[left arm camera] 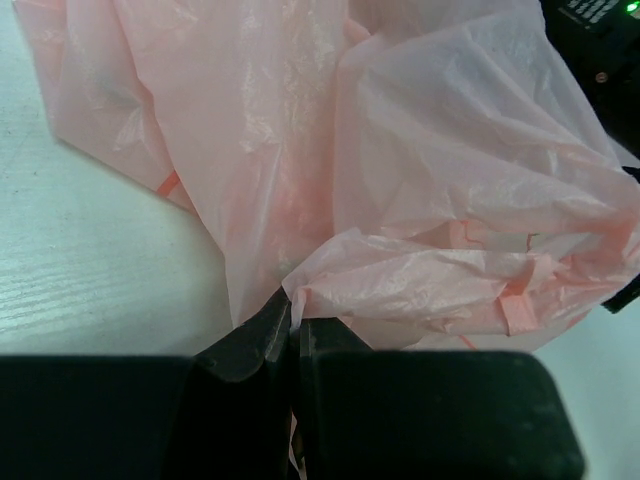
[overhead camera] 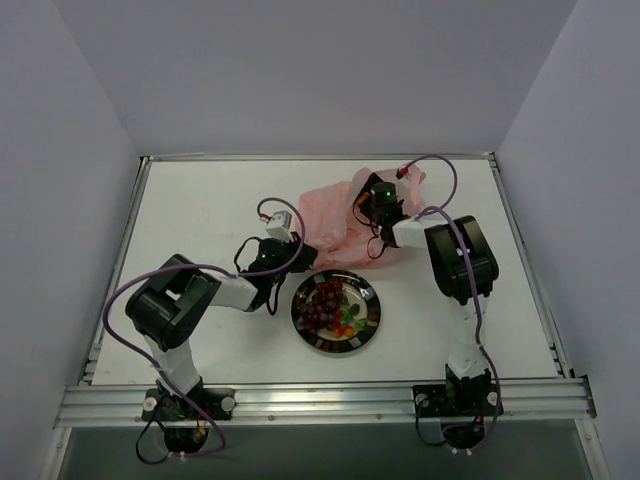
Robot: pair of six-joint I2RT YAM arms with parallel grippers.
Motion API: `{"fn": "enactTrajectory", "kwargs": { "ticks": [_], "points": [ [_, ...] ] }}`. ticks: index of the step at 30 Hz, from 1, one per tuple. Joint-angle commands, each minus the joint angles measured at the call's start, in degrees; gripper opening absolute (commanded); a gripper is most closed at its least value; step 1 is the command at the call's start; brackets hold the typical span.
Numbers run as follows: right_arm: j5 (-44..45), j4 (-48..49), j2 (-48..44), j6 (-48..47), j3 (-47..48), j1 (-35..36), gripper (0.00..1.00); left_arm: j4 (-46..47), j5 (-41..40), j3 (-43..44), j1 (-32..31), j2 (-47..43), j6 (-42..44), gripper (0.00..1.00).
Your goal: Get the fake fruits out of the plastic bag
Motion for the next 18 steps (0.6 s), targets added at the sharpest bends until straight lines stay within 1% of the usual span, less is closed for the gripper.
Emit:
{"fn": "enactTrajectory", "kwargs": {
  "ticks": [1, 2, 6, 11, 14, 15, 18],
  "points": [
    [8.1, -3.0, 1.3, 10.0, 4.7, 0.4, 0.75, 2.1, 0.3, 1.1, -0.2, -2.8, 1.2, 0.02],
    [11.1, -3.7, 1.5, 11.6, 5.2, 0.6, 0.77, 2.2, 0.3, 0.9, -0.2, -2.9, 1.1, 0.02],
    [14.3, -7.6, 4.0, 15.7, 8.9, 0.6, 0.8, 2.5, 0.5, 0.6, -0.2, -3.3, 0.9, 0.02],
    [18.2, -12.1, 7.1, 18.6, 13.9, 0.3, 0.88, 2.6, 0.6, 0.1, -0.2, -3.6, 0.5, 0.02],
    [18.0, -13.9, 9.6, 19.8, 17.3, -0.1, 0.89, 2.9, 0.7, 0.2, -0.2, -3.4, 0.3, 0.02],
    [17.8, -15.9, 11.2, 19.7, 20.0, -0.3, 0.89, 2.9, 0.7, 0.2, -0.2, -3.3, 0.3, 0.02],
    [18.7, -17.4, 13.1, 19.4, 21.9, -0.5, 0.86, 2.9, 0.9, 0.3, -0.2, -3.4, 0.3, 0.02]
  ]
}}
